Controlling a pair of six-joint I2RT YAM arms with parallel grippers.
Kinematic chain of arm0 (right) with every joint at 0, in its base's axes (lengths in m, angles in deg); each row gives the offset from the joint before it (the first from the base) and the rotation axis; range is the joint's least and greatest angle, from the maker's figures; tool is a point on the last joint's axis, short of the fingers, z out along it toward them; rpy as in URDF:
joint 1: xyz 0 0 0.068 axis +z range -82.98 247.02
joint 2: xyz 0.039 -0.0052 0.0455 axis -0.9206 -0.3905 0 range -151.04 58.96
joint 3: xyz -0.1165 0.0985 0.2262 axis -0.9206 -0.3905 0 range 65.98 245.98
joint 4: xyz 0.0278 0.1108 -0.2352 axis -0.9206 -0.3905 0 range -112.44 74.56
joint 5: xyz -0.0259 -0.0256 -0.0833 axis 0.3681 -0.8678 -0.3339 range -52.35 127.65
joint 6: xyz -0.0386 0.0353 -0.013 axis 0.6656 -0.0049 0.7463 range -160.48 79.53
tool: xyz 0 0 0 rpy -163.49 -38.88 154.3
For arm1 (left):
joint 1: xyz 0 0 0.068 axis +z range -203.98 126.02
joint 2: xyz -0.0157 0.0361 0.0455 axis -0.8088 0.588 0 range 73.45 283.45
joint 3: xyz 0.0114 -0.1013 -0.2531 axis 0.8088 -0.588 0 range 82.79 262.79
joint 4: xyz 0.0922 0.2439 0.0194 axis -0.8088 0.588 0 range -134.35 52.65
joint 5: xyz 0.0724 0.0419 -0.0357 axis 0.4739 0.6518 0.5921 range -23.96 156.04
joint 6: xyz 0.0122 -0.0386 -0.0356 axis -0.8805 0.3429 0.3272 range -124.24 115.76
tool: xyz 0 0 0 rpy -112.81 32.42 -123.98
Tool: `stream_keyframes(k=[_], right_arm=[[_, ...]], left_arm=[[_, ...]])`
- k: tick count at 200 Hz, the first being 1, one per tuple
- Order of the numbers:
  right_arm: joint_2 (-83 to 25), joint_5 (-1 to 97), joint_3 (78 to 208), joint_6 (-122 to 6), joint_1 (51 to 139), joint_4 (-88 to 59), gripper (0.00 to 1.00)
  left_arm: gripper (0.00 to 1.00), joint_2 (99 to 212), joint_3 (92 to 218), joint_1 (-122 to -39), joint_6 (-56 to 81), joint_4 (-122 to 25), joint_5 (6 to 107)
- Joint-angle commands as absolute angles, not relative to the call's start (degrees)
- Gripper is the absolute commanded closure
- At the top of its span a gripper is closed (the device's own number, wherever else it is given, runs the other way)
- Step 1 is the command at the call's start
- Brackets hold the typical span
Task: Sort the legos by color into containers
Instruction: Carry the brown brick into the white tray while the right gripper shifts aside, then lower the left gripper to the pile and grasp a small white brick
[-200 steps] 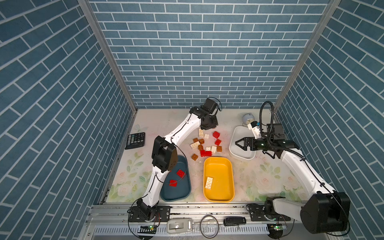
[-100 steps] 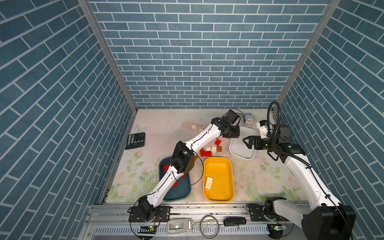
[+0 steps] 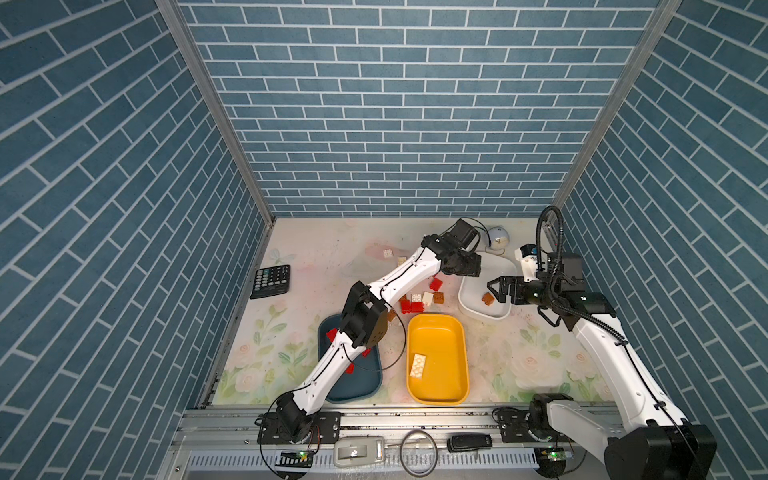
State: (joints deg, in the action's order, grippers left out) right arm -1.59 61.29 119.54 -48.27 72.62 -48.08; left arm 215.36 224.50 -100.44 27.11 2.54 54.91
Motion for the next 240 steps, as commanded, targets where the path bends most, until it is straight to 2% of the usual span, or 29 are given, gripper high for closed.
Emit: stream_keyframes(k=[1,47,81,148,189,240], right_arm=[[-2.08,66.26,120.45,-46.36,72.55,-49.67,0.01],[-4.63,73.28,121.49,-47.95,72.64,-48.44,0.02],[-5.79,74.39,121.86,-49.1,72.93,-47.29,0.02],[-6.67,74.05,121.76,-49.67,73.88,-46.6,0.02],[-6.78,73.51,121.44,-49.44,74.13,-46.81,0.02],[-7.09,72.98,120.67,-49.39,74.09,-46.77,0.03]], left_arm=[[0.3,207.14,221.6,-97.53,23.22,9.07,60.15],[0.31,200.53,215.83,-91.59,19.73,18.39,66.0],[0.32,199.11,211.83,-86.56,21.24,16.2,68.76],[0.32,209.11,216.08,-82.82,25.87,11.86,78.45],[0.33,215.37,220.82,-82.6,27.21,10.93,81.93],[0.33,219.44,220.89,-81.86,28.86,7.83,82.36]])
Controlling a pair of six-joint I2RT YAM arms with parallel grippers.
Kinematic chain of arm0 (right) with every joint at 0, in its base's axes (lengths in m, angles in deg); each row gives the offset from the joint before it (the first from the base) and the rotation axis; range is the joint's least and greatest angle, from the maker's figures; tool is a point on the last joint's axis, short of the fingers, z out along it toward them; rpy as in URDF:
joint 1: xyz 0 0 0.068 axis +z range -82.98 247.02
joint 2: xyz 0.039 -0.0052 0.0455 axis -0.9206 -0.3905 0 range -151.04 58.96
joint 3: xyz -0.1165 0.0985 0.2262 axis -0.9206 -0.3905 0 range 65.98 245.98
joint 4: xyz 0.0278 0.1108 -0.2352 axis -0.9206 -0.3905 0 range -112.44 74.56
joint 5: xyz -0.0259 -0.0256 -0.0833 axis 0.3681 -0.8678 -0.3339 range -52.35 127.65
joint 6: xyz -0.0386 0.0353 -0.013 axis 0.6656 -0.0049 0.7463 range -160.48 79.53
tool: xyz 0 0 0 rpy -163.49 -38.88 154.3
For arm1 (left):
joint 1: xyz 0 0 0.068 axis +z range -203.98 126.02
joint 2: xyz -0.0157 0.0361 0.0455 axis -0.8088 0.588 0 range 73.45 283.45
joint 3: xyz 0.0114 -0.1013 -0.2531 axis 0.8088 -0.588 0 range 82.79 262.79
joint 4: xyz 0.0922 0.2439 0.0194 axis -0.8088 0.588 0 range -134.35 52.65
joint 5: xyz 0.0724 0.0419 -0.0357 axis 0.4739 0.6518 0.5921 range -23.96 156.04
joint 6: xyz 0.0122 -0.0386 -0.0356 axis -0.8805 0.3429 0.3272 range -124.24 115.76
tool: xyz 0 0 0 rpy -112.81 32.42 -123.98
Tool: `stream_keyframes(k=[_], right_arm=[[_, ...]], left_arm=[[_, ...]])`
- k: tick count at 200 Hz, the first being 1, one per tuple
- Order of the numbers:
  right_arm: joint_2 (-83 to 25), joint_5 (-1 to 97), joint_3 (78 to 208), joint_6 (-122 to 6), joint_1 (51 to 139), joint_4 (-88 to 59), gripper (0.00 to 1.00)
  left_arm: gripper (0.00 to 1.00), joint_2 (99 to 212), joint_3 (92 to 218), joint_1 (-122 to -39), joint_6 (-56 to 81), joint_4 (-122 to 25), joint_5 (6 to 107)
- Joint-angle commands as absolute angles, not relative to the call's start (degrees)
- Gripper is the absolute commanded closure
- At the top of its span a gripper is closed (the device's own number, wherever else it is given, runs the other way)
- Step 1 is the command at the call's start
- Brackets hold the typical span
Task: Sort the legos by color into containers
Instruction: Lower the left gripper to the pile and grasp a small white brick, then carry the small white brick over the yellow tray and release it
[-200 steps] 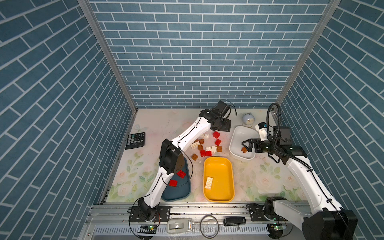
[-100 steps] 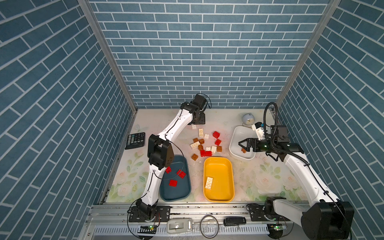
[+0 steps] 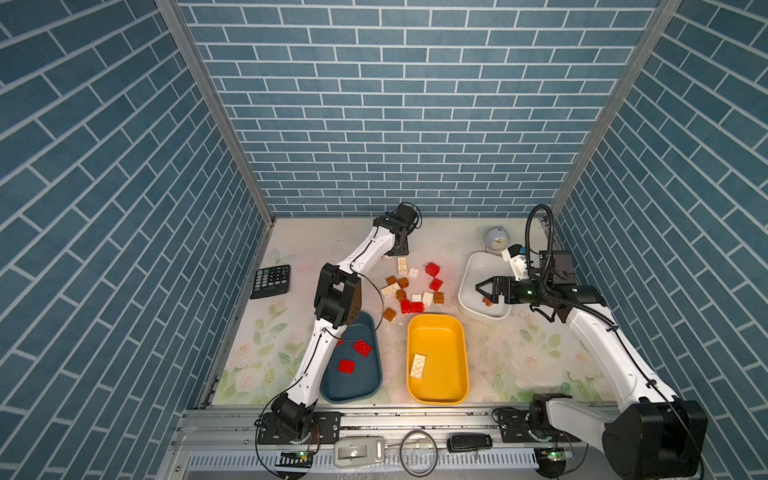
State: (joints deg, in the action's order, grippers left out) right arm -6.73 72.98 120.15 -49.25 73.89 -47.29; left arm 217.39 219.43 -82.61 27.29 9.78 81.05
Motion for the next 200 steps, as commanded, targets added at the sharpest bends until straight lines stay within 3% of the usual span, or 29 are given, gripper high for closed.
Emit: stream_keyframes(k=[1,137,200], right_arm=[[-7.11,73.03,120.66,-49.42,74.11,-46.75,0.03],[-8.62,72.91,120.67,-49.61,74.14,-46.95,0.03],[-8.98,72.63,121.09,-49.18,74.14,-47.51,0.02]], left_arm=[[0.33,219.52,220.92,-81.85,28.92,7.8,82.33],[0.45,227.42,225.26,-79.99,27.66,6.48,79.5],[0.61,228.06,224.91,-79.45,27.05,5.23,78.47]])
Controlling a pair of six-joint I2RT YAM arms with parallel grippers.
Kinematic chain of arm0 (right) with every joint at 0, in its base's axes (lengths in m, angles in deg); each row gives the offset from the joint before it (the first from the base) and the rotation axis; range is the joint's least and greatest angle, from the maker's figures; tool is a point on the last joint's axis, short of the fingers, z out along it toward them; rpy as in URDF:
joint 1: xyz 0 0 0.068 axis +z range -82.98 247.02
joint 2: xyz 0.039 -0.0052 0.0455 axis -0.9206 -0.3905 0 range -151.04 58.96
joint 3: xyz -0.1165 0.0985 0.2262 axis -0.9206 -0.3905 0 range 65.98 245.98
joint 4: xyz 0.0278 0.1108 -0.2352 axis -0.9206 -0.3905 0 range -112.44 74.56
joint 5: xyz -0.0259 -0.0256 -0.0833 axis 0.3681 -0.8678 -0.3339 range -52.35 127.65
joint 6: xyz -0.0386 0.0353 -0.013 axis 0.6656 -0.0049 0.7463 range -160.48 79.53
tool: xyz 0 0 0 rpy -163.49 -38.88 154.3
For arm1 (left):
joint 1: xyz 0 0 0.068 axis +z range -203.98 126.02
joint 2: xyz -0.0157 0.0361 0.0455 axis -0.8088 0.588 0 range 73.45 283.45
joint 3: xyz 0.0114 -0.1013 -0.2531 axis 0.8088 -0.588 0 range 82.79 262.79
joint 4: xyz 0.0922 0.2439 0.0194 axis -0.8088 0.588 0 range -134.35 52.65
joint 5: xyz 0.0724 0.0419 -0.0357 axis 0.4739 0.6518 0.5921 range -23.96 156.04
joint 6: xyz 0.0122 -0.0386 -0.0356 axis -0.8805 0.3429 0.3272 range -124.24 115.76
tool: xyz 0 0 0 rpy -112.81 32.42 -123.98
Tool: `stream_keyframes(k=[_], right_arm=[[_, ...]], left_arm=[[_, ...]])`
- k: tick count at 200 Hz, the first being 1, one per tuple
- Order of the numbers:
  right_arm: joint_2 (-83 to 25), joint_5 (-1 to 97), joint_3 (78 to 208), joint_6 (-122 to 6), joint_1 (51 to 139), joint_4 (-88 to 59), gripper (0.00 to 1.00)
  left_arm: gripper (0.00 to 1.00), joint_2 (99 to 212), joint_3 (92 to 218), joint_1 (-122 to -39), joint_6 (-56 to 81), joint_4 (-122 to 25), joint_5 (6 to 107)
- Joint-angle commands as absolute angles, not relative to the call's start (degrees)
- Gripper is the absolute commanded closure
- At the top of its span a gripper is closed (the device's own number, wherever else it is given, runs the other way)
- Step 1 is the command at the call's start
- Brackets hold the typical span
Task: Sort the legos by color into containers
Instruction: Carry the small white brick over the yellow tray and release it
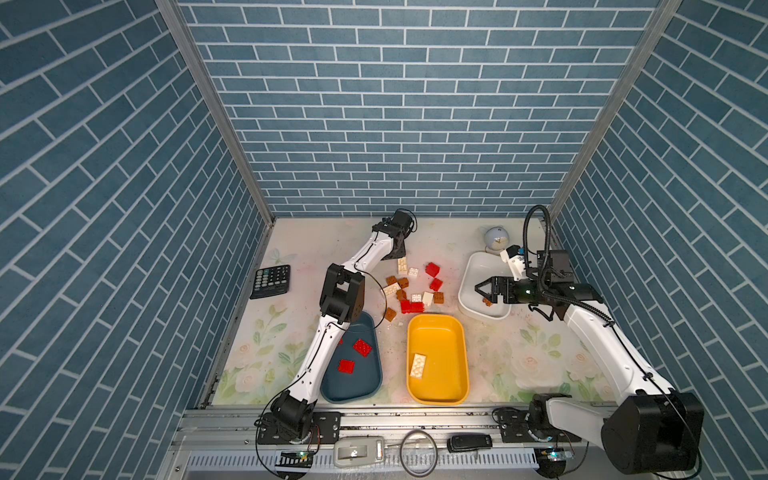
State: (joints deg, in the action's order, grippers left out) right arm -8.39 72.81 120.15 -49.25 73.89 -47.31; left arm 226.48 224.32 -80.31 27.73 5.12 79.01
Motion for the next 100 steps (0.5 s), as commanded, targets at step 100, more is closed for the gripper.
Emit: stream_keyframes(k=[100], right_arm=[[-9.07,72.8,121.13,-49.09,74.14,-46.92,0.02]], left_arm=[[0.68,215.4,218.16,-79.66,23.5,6.06,75.91]])
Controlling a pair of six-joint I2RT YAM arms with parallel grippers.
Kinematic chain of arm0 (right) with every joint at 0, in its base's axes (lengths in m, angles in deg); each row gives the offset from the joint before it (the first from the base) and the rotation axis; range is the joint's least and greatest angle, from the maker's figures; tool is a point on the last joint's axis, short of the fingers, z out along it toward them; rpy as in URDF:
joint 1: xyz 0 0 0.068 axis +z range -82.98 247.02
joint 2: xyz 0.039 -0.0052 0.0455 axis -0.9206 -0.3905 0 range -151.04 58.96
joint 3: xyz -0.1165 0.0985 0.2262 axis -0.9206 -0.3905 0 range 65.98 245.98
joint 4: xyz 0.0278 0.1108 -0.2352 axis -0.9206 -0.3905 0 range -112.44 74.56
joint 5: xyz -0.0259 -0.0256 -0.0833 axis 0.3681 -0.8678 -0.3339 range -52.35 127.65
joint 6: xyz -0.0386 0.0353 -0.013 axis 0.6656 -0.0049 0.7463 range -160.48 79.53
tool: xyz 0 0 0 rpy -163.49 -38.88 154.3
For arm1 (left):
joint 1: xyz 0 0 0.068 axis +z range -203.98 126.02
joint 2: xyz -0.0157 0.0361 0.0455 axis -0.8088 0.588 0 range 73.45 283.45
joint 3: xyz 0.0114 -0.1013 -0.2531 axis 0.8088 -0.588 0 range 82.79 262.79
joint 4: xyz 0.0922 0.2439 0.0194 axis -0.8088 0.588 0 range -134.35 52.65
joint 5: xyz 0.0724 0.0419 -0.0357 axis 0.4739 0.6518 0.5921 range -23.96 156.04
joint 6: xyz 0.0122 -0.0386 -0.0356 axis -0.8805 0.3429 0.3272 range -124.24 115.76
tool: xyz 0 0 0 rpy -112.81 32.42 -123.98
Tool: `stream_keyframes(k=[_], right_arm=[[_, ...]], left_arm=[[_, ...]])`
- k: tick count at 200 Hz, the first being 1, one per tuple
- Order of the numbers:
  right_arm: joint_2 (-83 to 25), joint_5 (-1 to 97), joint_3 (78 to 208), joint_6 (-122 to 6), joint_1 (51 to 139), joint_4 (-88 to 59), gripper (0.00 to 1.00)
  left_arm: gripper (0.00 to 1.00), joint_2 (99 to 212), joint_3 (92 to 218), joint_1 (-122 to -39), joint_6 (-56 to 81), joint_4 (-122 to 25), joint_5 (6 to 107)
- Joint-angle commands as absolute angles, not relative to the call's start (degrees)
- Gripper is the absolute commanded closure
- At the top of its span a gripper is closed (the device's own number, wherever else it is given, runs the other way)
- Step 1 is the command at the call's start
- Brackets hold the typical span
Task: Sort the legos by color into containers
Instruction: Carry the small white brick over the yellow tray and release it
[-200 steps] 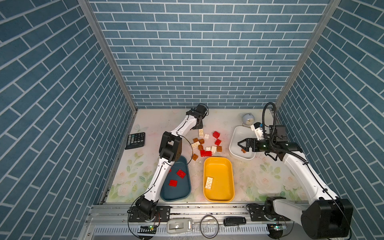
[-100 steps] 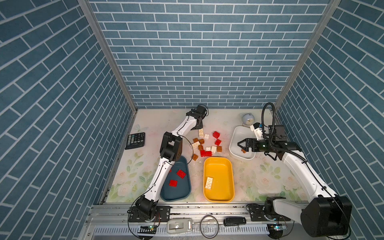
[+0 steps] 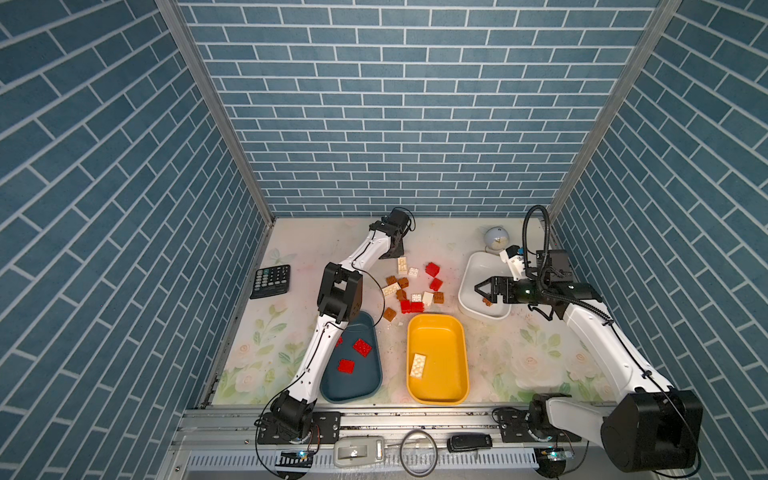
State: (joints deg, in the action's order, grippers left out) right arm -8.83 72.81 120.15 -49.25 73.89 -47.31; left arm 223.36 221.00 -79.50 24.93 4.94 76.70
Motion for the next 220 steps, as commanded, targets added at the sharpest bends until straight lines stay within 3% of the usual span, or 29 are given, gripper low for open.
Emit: stream_keyframes(k=[1,68,131,175,220], right_arm=[[-9.11,72.76,121.11,-49.09,74.14,-46.91,0.02],[-9.07,73.13,121.12,-49.0,74.17,-46.13,0.02],[-9.35,73.59,120.74,-48.4,74.13,-46.25,0.02],[-9.69,73.59,121.0,-47.64,74.18,-46.77,0.02],[-9.07,73.6,120.68,-47.35,74.13,-47.42,0.02]], left_arm=[[0.68,215.09,217.93,-79.74,23.47,6.03,75.9],[0.66,193.45,195.42,-83.91,24.96,4.67,73.73],[0.66,174.33,175.21,-94.34,34.13,6.71,70.79],[0.67,168.52,165.77,-104.53,42.81,6.29,68.62],[0.66,171.18,161.75,-110.32,46.01,3.01,66.16]])
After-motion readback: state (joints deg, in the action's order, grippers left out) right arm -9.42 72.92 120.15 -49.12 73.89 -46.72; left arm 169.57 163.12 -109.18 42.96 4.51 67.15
